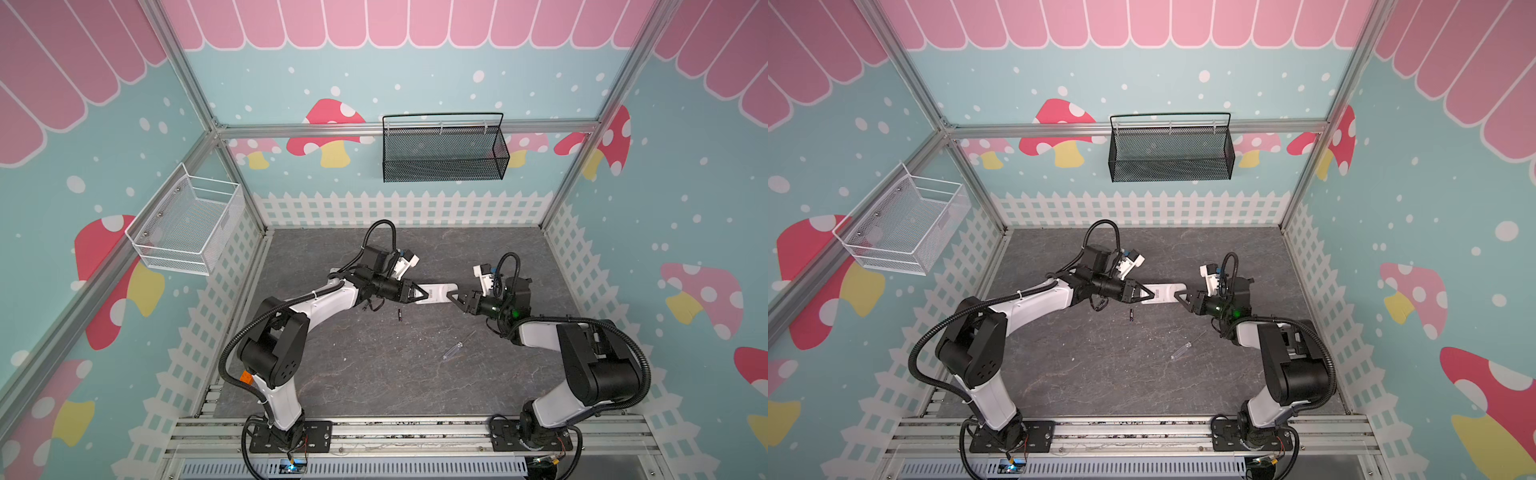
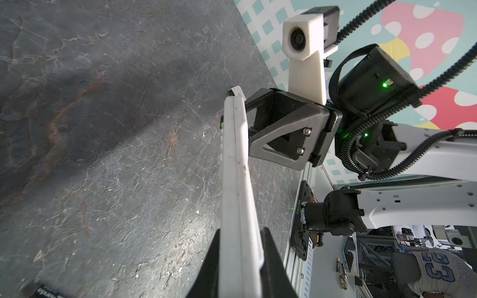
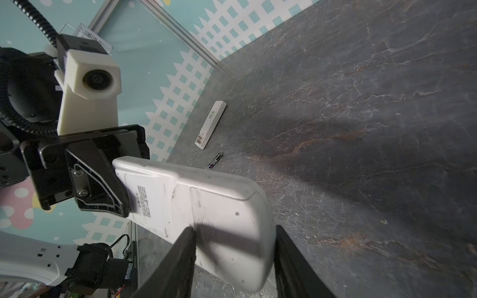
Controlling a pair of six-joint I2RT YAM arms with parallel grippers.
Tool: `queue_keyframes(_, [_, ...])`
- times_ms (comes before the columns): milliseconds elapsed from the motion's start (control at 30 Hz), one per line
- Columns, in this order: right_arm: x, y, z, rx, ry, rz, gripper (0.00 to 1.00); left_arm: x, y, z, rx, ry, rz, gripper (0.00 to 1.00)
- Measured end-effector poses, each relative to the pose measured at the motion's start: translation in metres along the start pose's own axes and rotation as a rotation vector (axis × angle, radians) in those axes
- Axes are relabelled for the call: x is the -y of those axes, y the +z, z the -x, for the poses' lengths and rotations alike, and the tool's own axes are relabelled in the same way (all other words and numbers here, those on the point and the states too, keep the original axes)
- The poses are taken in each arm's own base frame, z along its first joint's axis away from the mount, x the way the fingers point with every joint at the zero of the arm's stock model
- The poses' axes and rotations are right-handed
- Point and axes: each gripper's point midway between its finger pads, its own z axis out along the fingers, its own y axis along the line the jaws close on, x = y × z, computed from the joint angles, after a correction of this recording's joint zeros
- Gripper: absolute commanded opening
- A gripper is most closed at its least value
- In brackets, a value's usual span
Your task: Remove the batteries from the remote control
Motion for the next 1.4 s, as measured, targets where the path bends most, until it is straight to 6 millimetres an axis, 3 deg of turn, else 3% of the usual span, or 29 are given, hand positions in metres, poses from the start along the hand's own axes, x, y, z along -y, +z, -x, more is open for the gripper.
queue_keyframes(200, [0.009,-0.002,0.001,0.009,0.002,-0.034,0.25,-0.005,-0.001,-0.001,-0.001,-0.011,0.023,0.0])
queue_keyframes(467, [0.01,-0.001,-0.006,-0.016,-0.026,-0.041,0.15,-0.018,0.001,-0.004,-0.007,-0.03,0.1,0.0])
queue_keyframes(700, [-0.009,-0.005,-0.005,-0.019,-0.073,-0.014,0.02,-0.02,0.005,-0.004,-0.013,-0.02,0.14,0.0])
queue_keyframes(1000, [-0.021,-0.017,-0.001,-0.009,-0.102,-0.029,0.0,-0.019,0.008,-0.008,-0.024,-0.025,0.147,0.0])
queue_keyframes(1200, [-0.033,-0.039,0.018,0.047,-0.157,-0.068,0.0,-0.023,0.007,-0.011,-0.031,-0.046,0.168,0.0])
queue_keyframes(1400, [-0.025,-0.066,0.031,0.097,-0.176,-0.18,0.0,-0.025,-0.007,-0.032,-0.04,-0.1,0.184,0.0])
